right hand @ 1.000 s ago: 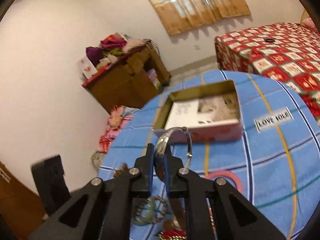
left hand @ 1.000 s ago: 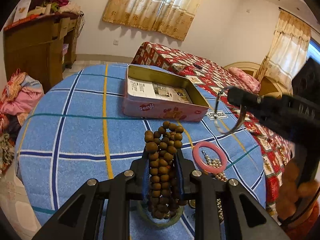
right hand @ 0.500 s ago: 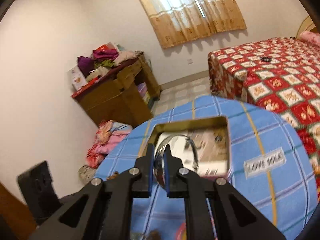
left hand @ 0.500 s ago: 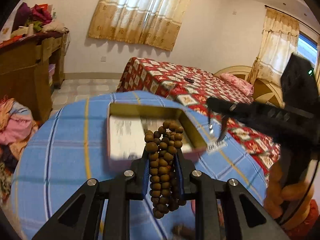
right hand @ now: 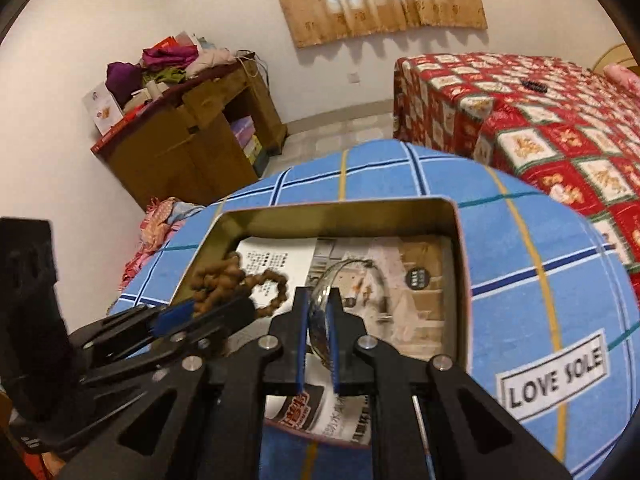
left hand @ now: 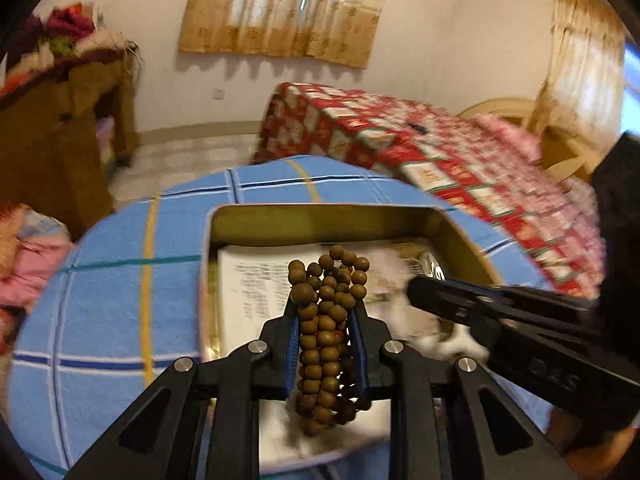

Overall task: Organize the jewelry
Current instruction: 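Carry both items into the pink tin and open both tools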

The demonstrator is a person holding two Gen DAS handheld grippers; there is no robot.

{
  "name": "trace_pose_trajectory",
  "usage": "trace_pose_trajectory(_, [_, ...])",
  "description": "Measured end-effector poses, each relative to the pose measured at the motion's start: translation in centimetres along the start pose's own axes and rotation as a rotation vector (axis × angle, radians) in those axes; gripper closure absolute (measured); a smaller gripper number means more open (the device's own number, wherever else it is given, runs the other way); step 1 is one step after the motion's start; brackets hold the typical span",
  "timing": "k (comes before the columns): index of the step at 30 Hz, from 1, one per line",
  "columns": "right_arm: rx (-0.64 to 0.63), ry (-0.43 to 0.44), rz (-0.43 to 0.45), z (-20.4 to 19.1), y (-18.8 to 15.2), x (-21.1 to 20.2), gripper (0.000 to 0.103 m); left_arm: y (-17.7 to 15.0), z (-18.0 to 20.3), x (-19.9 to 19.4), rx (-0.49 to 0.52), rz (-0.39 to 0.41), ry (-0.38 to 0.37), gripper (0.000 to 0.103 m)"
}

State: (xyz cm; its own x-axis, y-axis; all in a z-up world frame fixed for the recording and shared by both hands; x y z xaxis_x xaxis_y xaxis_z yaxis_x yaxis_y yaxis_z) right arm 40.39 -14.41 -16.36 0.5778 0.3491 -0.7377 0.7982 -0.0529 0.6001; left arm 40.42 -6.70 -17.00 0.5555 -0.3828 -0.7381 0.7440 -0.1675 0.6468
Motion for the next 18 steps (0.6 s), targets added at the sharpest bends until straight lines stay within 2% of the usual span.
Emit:
trace_pose_trajectory(2, [-0.009, 0.002, -0.003, -0.2, 0.0, 0.3, 0.088, 0.3, -0.3, 0.3, 0.010, -0.006, 0.033, 0.078])
trace_pose_trajectory(3, [-0.001, 0.011, -0.012, -0.2, 0.0, 0.5, 0.082, 0.3, -0.6, 0.3, 0.018, -0.010, 0.066, 0.077])
trace_pose_trajectory(4, [0.013, 0.022, -0.021, -0.1, 0.0, 0.6, 0.069, 0.4, -0.9, 0.3, 0.018, -0.008, 0.087, 0.076])
trace_pose_trajectory(5, [0.030, 0.017, -0.024, 0.1, 0.1, 0.7, 0.064, 0.5, -1.1, 0.2, 0.016, -0.003, 0.090, 0.075])
trace_pose_trajectory(7, [0.043, 0.060, -0.014, -0.1, 0.1, 0.2, 0.056, 0.7, -1.6, -0.4, 0.002, 0.003, 0.115, 0.063])
trace_pose_trajectory(8, [0.047, 0.071, -0.007, -0.2, 0.1, -0.1, 0.053, 0.8, -1.7, -0.9, 0.002, 0.012, 0.126, 0.061])
trace_pose_trajectory(10, [0.041, 0.060, 0.024, -0.6, 0.3, -1.2, 0.028, 1.0, -1.7, -1.7, 0.014, 0.030, 0.155, 0.050])
trace_pose_trajectory(13, [0.030, 0.061, 0.078, -1.3, 0.5, -3.5, 0.024, 1.5, -1.4, -3.0, 0.029, 0.061, 0.196, 0.043])
trace_pose_trajectory(18, [0.061, 0.029, 0.115, -1.2, -0.3, -6.7, 0.018, 0.6, -1.2, -4.8, 0.005, 0.049, 0.235, 0.042])
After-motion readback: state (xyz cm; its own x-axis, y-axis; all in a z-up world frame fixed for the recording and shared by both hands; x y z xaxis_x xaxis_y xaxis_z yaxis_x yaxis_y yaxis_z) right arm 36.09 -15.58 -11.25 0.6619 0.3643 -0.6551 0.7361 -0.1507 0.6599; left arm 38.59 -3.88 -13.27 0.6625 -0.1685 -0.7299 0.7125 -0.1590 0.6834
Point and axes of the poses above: each gripper's, at about its wrist camera, not at the fingertips, and x roughly the way its jaws point, z to its right, y to its top, the point moved 9 cm from there along x, roughly the way its jaws point, and after that the axes turned 6 degrees about -z, right-handed, at the moved point
